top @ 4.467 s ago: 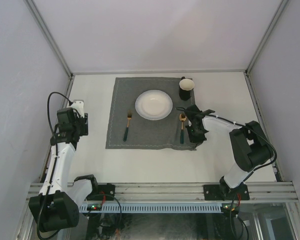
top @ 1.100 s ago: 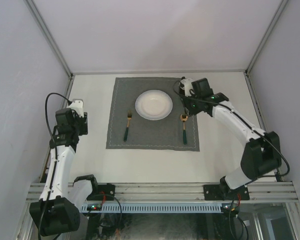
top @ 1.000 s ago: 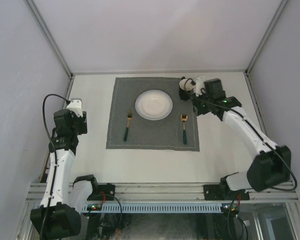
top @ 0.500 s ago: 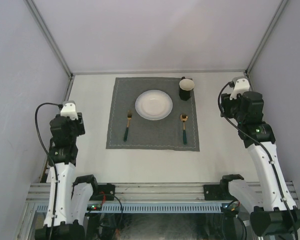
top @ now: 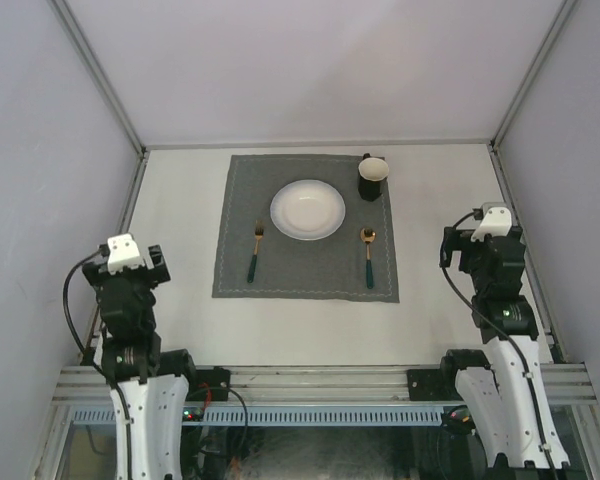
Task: Set the dinner table for one person
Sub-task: Reset both arms
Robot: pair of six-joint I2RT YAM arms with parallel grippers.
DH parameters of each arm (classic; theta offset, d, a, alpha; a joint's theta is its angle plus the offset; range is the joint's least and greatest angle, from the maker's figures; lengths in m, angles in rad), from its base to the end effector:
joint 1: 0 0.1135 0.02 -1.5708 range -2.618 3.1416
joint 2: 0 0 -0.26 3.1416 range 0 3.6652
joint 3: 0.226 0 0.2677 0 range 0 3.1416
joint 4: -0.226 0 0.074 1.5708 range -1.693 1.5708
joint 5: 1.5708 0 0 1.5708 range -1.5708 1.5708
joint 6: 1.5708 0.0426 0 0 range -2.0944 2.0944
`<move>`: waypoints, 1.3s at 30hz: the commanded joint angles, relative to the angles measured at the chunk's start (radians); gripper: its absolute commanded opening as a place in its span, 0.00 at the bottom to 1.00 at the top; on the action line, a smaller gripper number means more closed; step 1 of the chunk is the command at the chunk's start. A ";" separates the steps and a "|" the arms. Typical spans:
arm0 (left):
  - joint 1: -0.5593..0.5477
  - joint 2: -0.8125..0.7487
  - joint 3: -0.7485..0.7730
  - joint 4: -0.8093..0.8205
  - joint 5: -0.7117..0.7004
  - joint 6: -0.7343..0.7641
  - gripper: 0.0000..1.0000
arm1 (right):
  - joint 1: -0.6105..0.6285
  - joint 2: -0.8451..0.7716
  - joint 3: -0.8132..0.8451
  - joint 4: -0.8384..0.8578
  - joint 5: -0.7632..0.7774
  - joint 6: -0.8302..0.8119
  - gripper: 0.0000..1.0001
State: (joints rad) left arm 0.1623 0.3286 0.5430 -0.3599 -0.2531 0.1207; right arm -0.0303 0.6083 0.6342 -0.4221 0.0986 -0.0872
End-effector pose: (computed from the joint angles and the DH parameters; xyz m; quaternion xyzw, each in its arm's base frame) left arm 0.1267 0.0315 0.2948 -0.0981 0.7487 0.1860 0.6287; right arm 0.1731 -0.0094 0.2839 0.0037 0.8319 -0.0734 0.5501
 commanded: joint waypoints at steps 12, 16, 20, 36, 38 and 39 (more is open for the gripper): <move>0.007 -0.545 -0.285 0.015 0.047 0.004 1.00 | -0.207 -0.224 -0.178 0.143 -0.255 0.099 1.00; 0.008 -0.543 -0.302 0.017 0.005 -0.045 1.00 | -0.212 -0.239 -0.255 0.141 -0.237 0.150 0.98; 0.008 -0.546 -0.339 0.047 0.046 -0.035 1.00 | -0.214 -0.251 -0.350 0.215 -0.339 0.128 0.93; 0.007 -0.442 -0.400 0.162 0.083 -0.147 1.00 | -0.215 -0.250 -0.551 0.392 -0.670 0.026 1.00; 0.007 -0.388 -0.379 0.148 0.140 -0.178 1.00 | -0.215 -0.240 -0.552 0.399 -0.684 0.022 1.00; 0.006 -0.363 -0.389 0.169 0.166 -0.164 1.00 | -0.215 -0.232 -0.551 0.401 -0.684 0.022 1.00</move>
State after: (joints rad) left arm 0.1623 0.0044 0.1104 -0.2481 -0.1318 0.0334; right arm -0.2413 0.3599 0.0765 -0.1097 -0.5045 -0.0280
